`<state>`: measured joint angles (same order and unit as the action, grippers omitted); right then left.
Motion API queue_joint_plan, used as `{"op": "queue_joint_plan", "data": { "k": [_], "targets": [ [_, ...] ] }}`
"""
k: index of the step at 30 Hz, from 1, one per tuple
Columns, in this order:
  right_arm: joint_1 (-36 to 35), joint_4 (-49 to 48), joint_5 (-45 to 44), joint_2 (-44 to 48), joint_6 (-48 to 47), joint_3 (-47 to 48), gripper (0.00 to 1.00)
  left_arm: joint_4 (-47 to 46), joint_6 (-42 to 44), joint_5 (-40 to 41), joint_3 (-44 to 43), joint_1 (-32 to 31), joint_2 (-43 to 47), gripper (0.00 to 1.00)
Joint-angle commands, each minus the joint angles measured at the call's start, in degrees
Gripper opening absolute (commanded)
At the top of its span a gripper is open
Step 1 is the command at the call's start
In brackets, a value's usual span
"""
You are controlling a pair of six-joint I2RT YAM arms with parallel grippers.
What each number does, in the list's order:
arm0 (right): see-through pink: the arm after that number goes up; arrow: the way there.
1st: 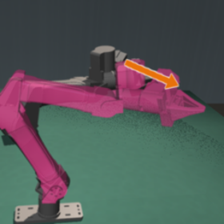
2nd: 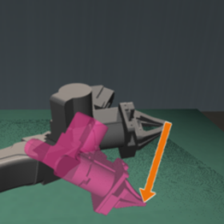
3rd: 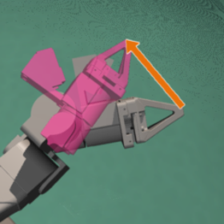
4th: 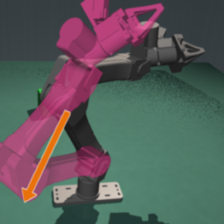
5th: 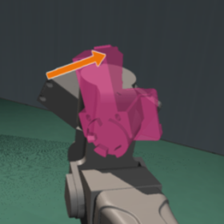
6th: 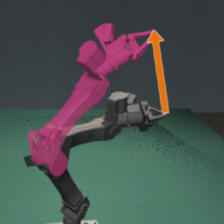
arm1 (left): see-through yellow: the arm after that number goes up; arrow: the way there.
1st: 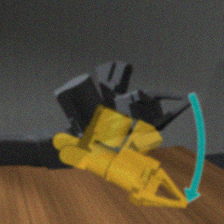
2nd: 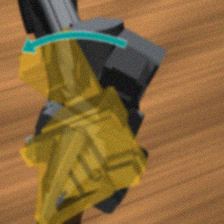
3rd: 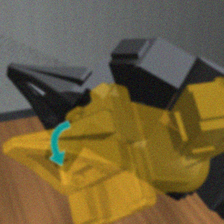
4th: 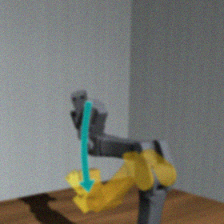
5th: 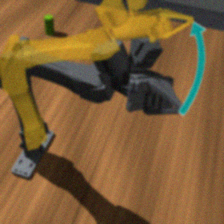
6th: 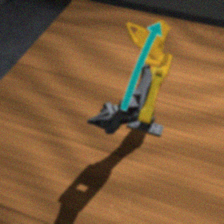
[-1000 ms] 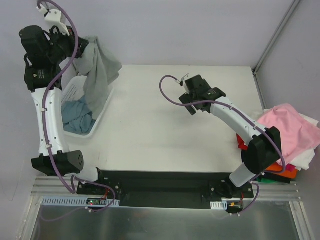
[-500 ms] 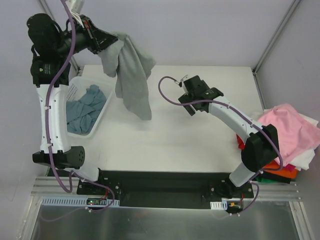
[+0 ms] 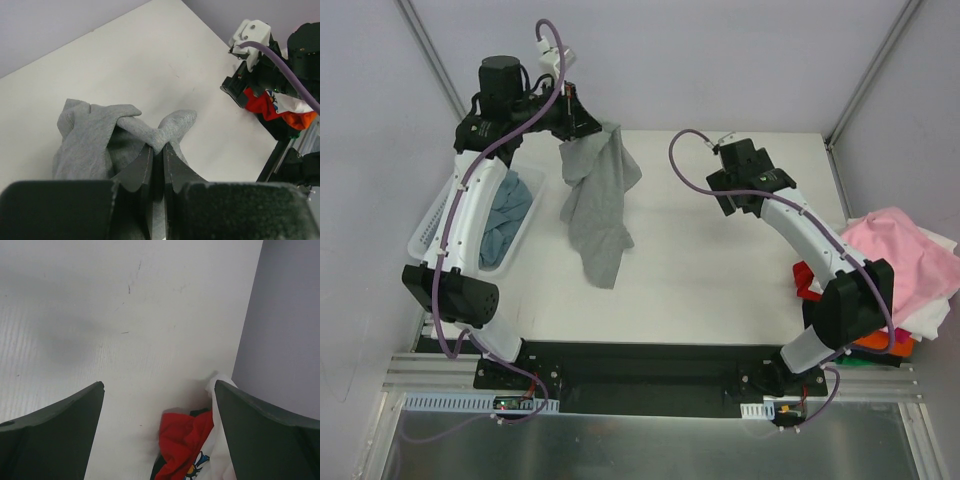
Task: Fold and stack the t-shirts
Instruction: Move the tshirt to the center of the board
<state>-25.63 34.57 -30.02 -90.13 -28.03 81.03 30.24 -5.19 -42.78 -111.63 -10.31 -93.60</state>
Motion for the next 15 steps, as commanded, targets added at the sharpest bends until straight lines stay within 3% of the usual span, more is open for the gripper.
{"op": "queue_joint_plan", "data": {
  "k": [1,10,15],
  "targets": [
    [0.58,-1.17,-1.62,3.03,1.58,1.85,0.97,-2.20,3.78,-0.28,-7.45,-3.14,-0.26,0.00],
    [1.46,-0.56,-1.27,3.12,1.84,2.72,0.97,-1.15,9.66,0.07,-10.18,-6.13,2.19,0.00],
    [3.38,1.38,0.40,3.12,1.76,5.09,0.97,-1.24,13.01,-0.37,-4.49,-6.48,4.21,0.00]
  ]
}}
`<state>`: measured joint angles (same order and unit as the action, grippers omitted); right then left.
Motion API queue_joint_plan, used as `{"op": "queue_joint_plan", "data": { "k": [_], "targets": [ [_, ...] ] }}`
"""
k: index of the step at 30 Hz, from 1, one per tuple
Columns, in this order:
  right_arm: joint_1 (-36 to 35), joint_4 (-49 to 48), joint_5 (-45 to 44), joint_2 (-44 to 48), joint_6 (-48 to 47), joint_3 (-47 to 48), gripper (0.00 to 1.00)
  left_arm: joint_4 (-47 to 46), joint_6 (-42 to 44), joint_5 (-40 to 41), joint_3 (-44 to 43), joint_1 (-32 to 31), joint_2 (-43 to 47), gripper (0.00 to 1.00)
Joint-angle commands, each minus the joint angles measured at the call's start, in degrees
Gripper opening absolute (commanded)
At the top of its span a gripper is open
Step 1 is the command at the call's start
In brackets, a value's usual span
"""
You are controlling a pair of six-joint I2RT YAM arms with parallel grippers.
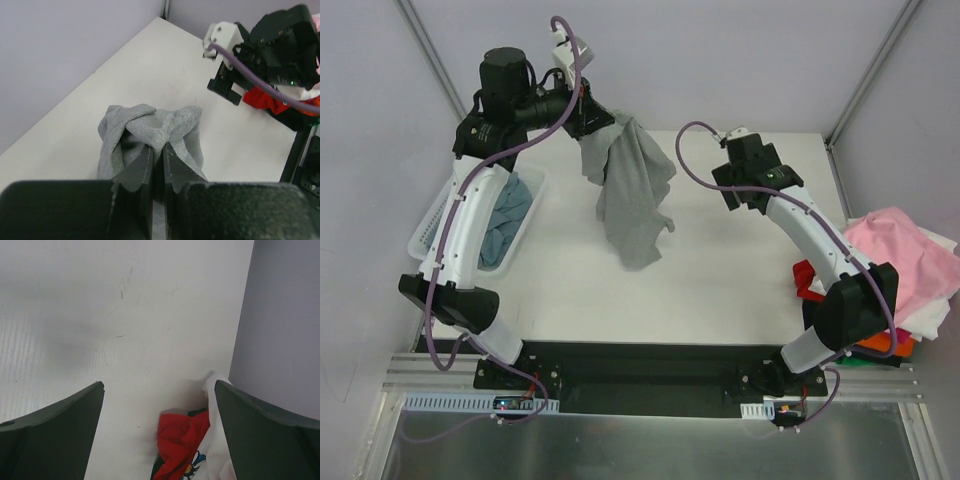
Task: Fold and stack the t-shirts
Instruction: Move the tshirt to the center of the board
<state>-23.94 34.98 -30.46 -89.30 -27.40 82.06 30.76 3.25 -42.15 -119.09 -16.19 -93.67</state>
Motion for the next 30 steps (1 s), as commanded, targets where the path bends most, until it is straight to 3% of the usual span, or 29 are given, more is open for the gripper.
{"op": "queue_joint_plan", "data": {
  "k": [1,8,15,21,30],
  "targets": [
    [1.88,1.05,1.01,2.28,0.60,4.07,0.97,-1.67,6.32,-0.57,4.81,-0.60,5.50,0.00],
    [2.76,1.32,2.24,1.58,-0.99,4.69,0.97,-1.76,15.03,7.60,24.23,-0.60,10.08,0.00],
    [2.67,5.10,5.58,-1.41,0.33,7.32,0.97,-1.76,18.02,14.72,29.70,-0.78,8.34,0.00],
    [2.59,6.15,5.76,-1.32,0.42,7.76,0.96,-1.67,13.82,14.64,20.14,-0.78,2.02,0.00],
    [2.50,6.24,4.79,-0.62,-0.02,6.44,0.97,-1.76,6.43,8.94,-0.96,-1.22,-7.31,0.00]
  ]
}}
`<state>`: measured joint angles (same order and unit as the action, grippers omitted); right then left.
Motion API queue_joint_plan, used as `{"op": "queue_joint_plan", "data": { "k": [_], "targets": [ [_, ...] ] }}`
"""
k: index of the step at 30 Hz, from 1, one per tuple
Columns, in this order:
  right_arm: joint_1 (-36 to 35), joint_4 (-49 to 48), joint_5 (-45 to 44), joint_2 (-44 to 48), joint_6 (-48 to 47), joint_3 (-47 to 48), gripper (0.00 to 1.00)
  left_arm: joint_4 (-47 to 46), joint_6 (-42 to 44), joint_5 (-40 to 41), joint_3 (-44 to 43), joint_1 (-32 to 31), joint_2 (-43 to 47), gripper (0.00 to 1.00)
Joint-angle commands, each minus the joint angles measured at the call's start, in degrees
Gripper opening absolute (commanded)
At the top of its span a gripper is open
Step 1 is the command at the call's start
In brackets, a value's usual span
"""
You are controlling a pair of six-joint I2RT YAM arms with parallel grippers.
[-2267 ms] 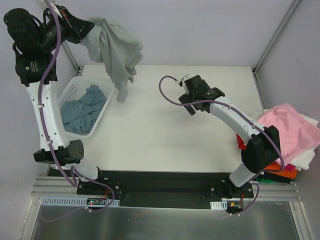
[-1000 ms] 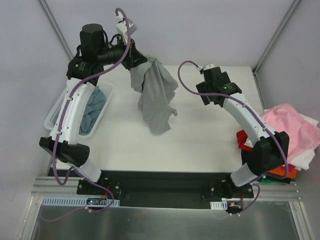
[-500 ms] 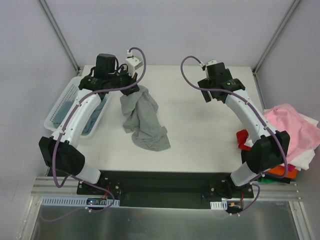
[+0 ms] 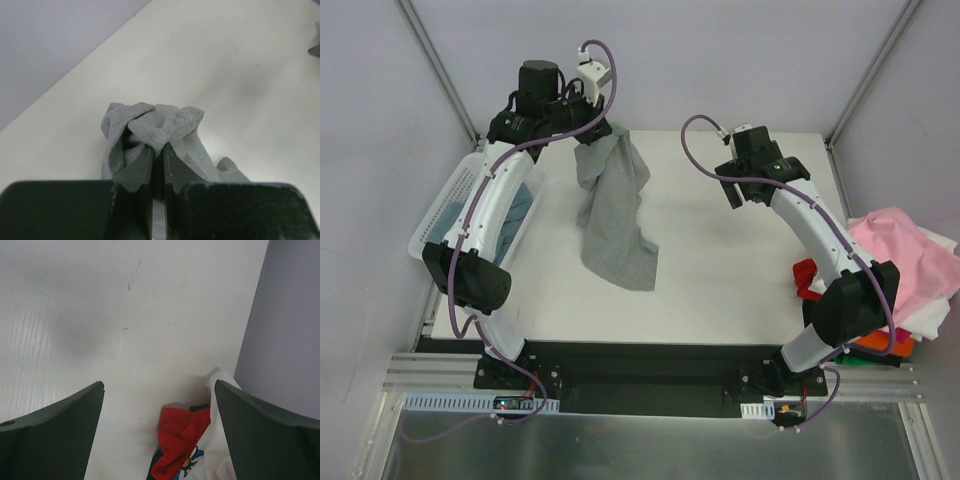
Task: Fold and stack the t-shirts
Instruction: Move the tshirt to the center of the board
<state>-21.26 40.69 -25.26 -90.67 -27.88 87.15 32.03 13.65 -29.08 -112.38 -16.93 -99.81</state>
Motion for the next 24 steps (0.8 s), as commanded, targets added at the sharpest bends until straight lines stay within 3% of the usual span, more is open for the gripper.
{"op": "queue_joint_plan", "data": {
  "k": [1,14,24],
  "targets": [
    [-0.10,0.53,-0.50,0.76,0.46,1.35,0.97,-3.03,-4.16,-4.40,-9.60,-0.56,-1.79,0.00],
    [-0.37,1.06,0.29,-0.64,0.37,1.70,0.97,-3.03,-2.93,-3.79,-6.54,-1.79,-6.18,0.00],
    [-0.37,0.36,-0.41,-1.26,0.37,0.39,0.97,-3.03,-6.35,-3.79,-15.57,-2.50,-3.29,0.00]
  ]
}}
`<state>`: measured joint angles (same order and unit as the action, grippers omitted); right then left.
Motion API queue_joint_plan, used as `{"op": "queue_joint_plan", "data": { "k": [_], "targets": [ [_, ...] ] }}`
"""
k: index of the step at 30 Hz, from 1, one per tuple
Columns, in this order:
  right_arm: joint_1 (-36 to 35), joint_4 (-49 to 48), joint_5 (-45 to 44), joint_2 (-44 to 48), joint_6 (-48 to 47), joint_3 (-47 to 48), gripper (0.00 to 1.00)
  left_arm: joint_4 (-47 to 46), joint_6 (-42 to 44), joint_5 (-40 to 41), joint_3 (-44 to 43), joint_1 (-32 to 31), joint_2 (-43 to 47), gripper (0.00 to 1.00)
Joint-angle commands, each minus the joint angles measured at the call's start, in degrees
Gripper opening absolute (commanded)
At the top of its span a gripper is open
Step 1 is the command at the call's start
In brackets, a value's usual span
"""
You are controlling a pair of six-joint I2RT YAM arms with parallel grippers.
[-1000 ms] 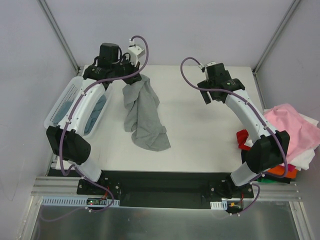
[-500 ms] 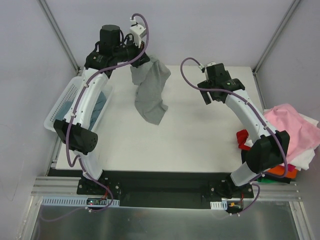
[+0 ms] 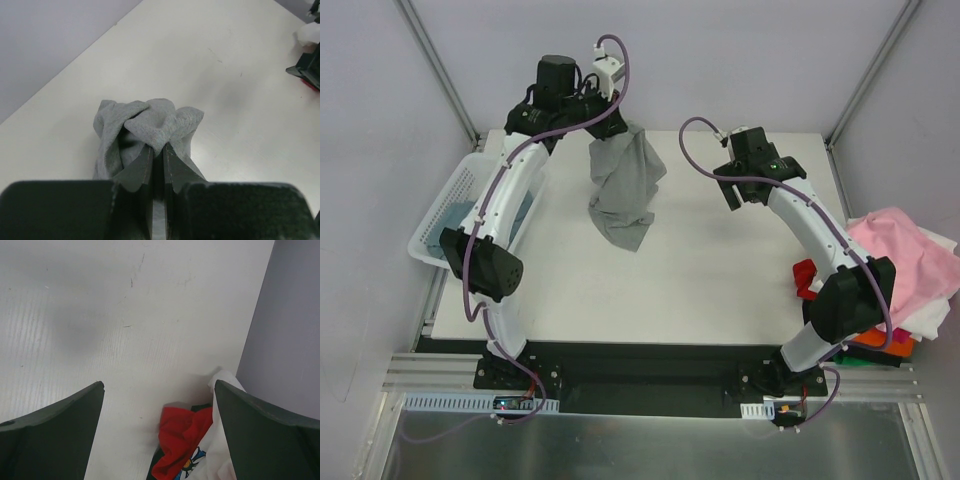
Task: Fold and stack the t-shirts
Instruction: Move the tshirt to the center of the board
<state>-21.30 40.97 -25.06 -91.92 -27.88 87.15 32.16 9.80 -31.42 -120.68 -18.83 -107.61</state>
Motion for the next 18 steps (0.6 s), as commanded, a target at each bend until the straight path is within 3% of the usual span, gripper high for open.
{"op": "queue_joint_plan", "data": {
  "k": [1,6,14,18],
  "targets": [
    [-0.32,-0.01,-0.69,-0.01,0.28,0.30,0.97,-3.16,-2.94,-1.45,-8.33,-0.59,4.78,0.00],
    [-0.32,-0.01,-0.96,-0.19,-0.07,0.47,0.97,-3.16,-5.23,-2.33,-13.78,-0.68,7.59,0.00],
    [-0.41,1.30,-0.25,-1.24,-0.33,3.46,0.97,-3.60,-11.98,-10.41,-14.32,-1.12,11.55,0.00],
    [-0.67,1.83,-0.34,-1.33,-0.16,3.73,0.97,-3.60,-11.74,-10.59,-13.01,-2.00,12.07,0.00]
  ]
}}
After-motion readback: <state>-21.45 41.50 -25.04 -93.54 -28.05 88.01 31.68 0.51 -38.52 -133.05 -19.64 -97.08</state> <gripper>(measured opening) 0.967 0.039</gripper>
